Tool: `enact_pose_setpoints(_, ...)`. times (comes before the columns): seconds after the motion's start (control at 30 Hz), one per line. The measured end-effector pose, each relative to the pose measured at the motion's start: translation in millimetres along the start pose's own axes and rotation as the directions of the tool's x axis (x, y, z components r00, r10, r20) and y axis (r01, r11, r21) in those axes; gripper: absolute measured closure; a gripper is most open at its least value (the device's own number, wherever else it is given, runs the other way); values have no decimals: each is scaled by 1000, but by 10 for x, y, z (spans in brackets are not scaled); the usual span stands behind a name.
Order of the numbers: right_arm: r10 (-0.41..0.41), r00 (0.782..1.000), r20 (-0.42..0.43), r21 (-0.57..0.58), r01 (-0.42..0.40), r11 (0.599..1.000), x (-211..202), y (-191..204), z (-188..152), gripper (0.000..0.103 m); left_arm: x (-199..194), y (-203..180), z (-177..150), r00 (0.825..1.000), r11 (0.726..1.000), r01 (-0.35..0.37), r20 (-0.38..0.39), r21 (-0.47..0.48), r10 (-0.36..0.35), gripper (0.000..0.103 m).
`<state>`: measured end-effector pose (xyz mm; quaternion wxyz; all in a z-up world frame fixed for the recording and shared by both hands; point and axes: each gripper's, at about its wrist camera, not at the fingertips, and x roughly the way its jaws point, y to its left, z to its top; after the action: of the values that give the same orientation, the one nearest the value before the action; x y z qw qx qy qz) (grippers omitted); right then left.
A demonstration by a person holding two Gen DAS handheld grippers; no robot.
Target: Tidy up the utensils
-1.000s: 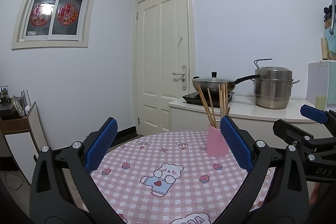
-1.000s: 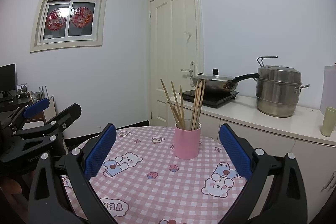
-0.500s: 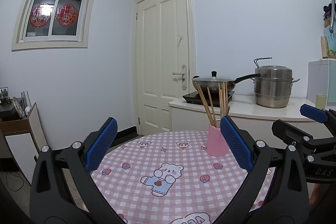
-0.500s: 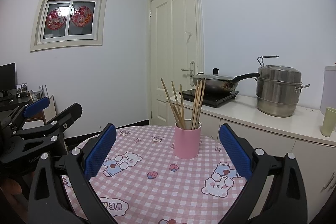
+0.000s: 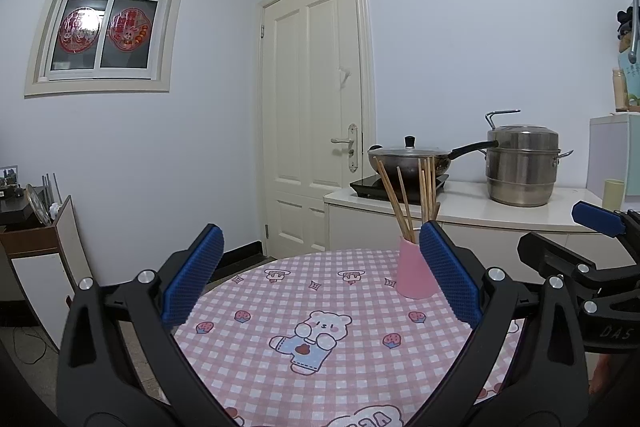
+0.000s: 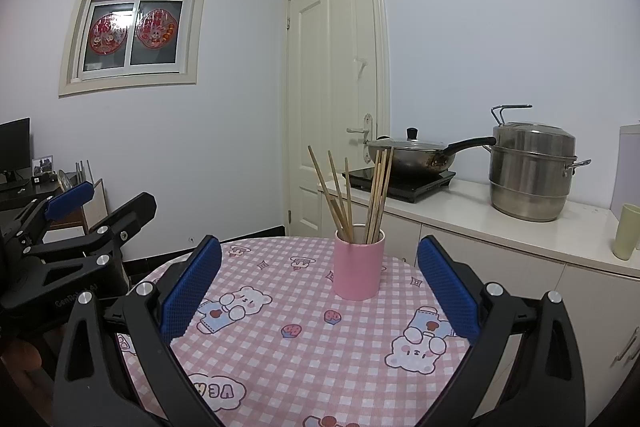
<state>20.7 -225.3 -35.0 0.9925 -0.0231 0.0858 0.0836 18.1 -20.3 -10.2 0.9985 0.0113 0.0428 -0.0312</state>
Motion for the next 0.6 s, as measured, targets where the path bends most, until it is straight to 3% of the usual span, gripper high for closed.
enact_pose_setpoints(0.6, 7, 1000, -7, -3, -7, 1000, 20, 7, -19, 8, -9, 12, -4, 1000, 1000, 0, 2, 0, 0, 7)
